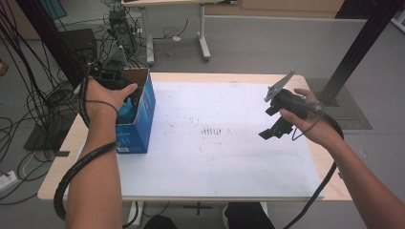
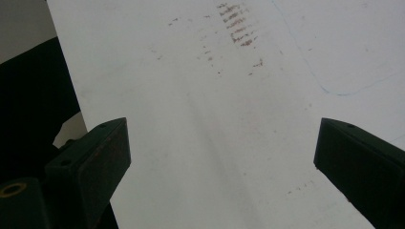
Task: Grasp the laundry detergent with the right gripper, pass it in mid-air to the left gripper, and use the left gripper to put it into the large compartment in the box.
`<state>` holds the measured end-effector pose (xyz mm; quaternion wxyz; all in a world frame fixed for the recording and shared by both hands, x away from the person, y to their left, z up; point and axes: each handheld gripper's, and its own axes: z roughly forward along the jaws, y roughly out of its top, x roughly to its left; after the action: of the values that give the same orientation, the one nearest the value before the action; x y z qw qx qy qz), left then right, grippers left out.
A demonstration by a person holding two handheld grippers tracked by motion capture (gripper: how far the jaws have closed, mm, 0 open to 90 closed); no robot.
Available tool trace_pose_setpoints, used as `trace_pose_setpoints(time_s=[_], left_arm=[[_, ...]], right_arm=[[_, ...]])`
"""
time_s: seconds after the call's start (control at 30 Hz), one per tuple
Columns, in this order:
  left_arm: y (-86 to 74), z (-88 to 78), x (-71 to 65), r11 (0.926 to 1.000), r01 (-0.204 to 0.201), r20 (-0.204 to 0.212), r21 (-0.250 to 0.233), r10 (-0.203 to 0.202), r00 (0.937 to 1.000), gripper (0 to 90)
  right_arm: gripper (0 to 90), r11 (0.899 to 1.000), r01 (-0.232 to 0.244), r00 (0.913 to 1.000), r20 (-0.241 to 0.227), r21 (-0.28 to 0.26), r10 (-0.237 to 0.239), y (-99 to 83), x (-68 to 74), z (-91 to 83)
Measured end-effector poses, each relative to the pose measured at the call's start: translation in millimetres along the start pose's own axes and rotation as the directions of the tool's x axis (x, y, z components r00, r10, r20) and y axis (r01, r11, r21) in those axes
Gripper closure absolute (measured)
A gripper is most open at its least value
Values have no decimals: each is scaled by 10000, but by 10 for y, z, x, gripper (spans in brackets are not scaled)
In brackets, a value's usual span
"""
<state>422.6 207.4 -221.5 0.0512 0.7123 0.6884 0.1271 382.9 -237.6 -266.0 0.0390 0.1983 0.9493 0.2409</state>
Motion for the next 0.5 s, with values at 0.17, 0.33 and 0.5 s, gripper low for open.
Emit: trace_pose_setpoints(time_s=[0.17,0.33,0.5], left_arm=[[-44,-119,-144,9980,-493,326,-399,506,9982,125],[-39,-207,-300,9946,-917,593,-491,946,9938,100],[-24,-265,-508,9870,-1484,645,-615,1523,9862,69]], right_arm=[[50,9999,-108,9999,-44,107,109,22,-8,12],[50,9994,-112,9999,-41,312,113,54,-14,14],[50,9993,-145,9999,-3,344,145,57,-44,-9]])
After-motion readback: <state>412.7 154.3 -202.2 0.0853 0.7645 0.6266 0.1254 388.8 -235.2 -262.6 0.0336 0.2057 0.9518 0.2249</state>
